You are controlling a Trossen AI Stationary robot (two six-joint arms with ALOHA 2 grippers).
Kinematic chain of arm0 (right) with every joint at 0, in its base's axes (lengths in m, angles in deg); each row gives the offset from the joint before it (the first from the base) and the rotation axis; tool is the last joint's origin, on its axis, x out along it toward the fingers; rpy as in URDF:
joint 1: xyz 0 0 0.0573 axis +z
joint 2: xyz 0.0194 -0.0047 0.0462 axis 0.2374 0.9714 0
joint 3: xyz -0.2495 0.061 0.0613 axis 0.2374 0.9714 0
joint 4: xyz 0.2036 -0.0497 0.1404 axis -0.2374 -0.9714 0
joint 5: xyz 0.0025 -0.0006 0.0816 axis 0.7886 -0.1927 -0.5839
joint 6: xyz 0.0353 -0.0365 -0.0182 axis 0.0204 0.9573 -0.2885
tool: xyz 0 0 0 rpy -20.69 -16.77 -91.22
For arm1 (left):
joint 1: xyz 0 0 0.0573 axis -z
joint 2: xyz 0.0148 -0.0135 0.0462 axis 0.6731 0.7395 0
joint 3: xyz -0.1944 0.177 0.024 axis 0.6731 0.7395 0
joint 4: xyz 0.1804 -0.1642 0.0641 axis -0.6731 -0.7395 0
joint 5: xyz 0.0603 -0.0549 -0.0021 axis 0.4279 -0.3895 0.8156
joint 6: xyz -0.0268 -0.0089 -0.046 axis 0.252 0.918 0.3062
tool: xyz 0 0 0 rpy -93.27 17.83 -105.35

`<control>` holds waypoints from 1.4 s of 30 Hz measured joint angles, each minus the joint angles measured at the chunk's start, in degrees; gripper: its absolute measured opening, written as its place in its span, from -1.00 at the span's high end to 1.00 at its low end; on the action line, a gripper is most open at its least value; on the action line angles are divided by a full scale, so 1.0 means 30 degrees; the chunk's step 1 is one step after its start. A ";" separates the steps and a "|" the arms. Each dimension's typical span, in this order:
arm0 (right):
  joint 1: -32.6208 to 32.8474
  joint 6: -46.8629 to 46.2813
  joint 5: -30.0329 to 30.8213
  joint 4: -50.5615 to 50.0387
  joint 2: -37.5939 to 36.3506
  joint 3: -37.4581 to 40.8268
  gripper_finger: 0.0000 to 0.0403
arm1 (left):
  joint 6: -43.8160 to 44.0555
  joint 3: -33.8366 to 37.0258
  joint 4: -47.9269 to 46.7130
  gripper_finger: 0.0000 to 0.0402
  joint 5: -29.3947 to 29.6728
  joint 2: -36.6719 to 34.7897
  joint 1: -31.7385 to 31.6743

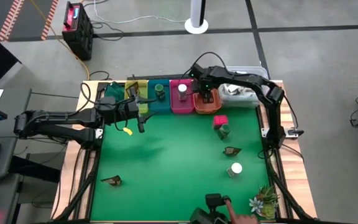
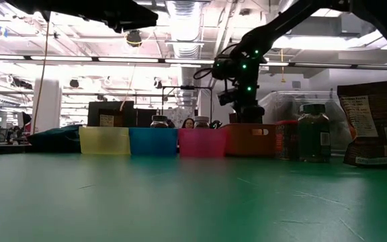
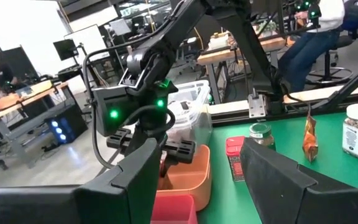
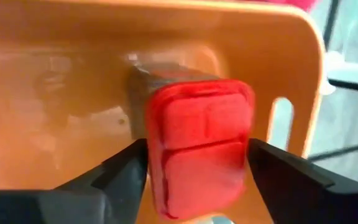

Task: Sort spices by type
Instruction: Put the left red spice can into the orange bin, then put the red spice can into the orange bin

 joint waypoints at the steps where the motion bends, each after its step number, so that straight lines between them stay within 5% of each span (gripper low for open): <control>1: 0.0000 -0.0072 0.0184 -0.0039 -0.0002 0.0000 -0.59 | 0.0000 0.0000 0.0000 -0.05 0.0000 0.0000 0.0000; 7: 0.0395 -0.0238 0.1234 -0.1258 0.0000 -0.0886 -0.76 | -0.0022 0.0000 0.0007 -0.05 0.0000 0.0000 0.0000; 17: 0.3242 -0.2968 0.0910 -0.7293 -0.0827 -0.3869 -0.75 | -0.0022 0.0000 -0.0572 -0.05 0.0000 0.0000 0.0000; 29: 0.8067 -0.6918 -0.0391 -0.6012 -0.5832 0.2018 -0.70 | 0.0180 0.0000 -0.1248 -0.05 -0.0007 0.0000 0.0420; 42: 0.7827 -0.8319 -0.0923 -0.6090 -0.6011 0.4422 -0.69 | -0.0033 0.0000 -0.0298 -0.05 -0.0094 0.0000 0.0539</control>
